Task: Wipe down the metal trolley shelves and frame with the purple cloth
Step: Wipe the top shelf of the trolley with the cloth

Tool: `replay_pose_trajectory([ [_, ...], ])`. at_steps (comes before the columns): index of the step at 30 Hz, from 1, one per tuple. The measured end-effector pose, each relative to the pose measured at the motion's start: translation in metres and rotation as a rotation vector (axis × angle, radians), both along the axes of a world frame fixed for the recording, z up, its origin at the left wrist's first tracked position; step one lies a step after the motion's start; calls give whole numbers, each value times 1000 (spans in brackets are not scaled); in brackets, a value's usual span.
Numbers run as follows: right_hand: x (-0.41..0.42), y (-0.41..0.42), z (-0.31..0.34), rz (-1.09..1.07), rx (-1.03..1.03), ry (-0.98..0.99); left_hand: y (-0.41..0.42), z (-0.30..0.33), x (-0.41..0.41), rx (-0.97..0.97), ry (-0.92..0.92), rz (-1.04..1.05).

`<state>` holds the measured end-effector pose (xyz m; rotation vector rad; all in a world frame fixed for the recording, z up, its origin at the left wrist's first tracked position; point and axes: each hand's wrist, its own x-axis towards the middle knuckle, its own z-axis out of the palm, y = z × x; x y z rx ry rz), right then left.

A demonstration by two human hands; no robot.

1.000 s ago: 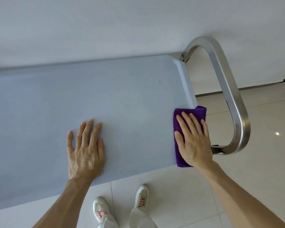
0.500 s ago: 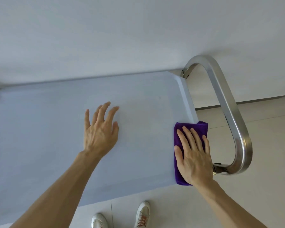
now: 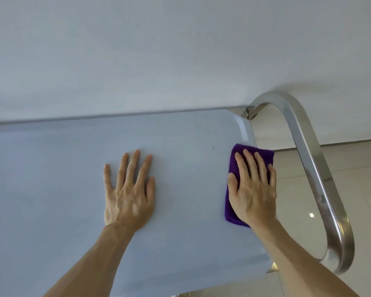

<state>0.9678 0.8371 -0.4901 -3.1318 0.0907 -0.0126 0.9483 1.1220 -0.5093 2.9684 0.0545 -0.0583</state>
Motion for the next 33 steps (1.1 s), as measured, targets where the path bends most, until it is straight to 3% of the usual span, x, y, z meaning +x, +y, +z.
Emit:
replay_pose_trajectory([
  [5,74,55,-2,-140,49,-30,2,0,0,4,9,-1],
  [8,65,82,-4,86,85,-62,2,1,0,0,5,-3],
  [12,17,59,-7,497,155,-19,2,1,2,3,-3,-13],
  [14,17,40,-8,448,170,-34,1,0,2,5,0,-13],
  [17,51,32,-4,165,131,-75,0,1,3,4,5,-7],
  [22,119,54,1,-117,71,-65,1,1,3,-7,-3,-7],
  [24,121,74,1,-78,64,-54,1,1,4,-6,-4,-14],
  [28,76,101,2,271,126,-47,2,4,4,-16,-5,-18],
  [33,5,106,1,287,165,-9,3,3,3,-21,-13,-25],
])
